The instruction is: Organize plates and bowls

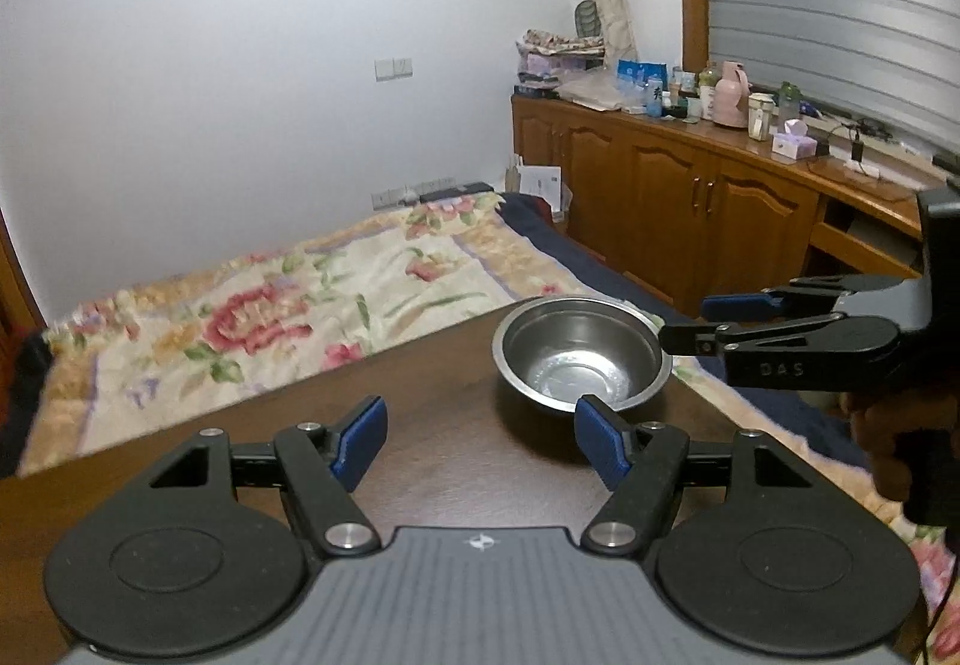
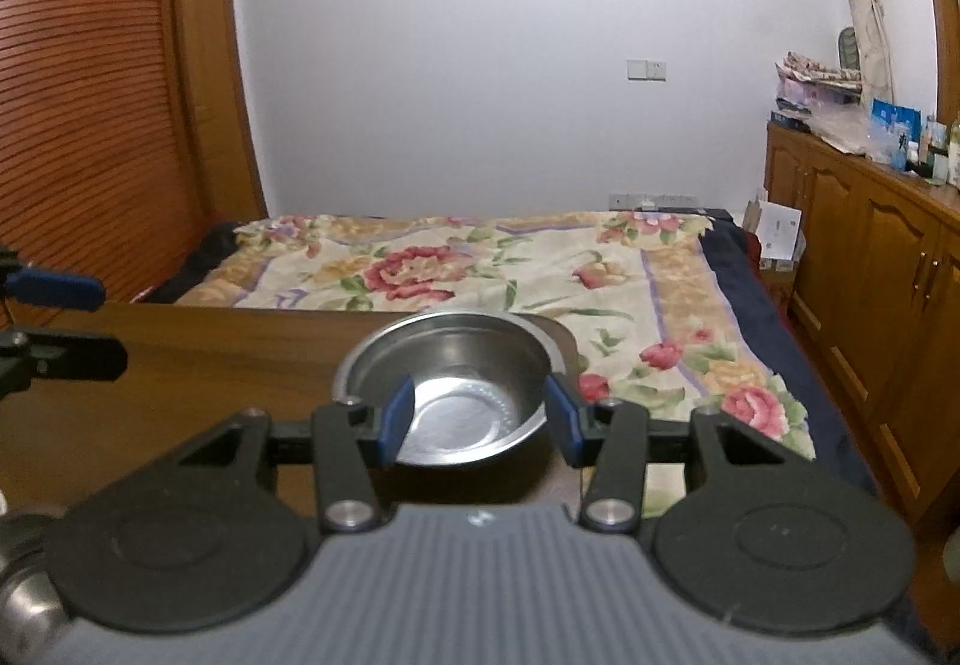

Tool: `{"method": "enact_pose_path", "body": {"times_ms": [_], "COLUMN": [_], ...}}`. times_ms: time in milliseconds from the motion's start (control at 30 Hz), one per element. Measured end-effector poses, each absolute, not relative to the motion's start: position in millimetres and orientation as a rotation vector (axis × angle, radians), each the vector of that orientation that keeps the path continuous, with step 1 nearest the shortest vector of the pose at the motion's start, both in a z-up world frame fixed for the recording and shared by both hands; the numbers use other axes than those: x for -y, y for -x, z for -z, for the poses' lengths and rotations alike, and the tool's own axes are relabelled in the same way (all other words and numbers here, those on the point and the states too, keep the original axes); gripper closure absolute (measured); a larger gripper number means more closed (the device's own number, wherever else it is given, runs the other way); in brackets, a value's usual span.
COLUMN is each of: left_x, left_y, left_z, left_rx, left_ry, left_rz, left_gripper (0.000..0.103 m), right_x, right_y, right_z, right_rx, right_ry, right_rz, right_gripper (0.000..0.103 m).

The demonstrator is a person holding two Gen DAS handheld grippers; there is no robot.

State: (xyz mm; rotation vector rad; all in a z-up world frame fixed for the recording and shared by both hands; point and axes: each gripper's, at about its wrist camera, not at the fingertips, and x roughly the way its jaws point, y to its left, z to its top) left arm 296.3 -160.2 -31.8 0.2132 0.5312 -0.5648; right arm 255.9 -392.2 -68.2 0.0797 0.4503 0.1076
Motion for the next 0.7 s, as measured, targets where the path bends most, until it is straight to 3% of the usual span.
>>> {"method": "enact_pose_path", "body": {"times_ms": [200, 700], "left_x": [175, 208], "left_y": [-318, -363], "left_z": [41, 62], "left_rx": [-0.561, -0.623], "left_ry": [-0.211, -0.253], "left_rz": [0.56, 0.553], "left_gripper": [0.042, 0.051], "right_x": [401, 417], "right_y": [-271, -295], "right_z": [76, 90], "right_rx": [-0.473, -0.539], "right_ry": [-0.116, -0.179], "right_rz": [-0.09, -0.102], "right_gripper": [0.054, 0.054]}}
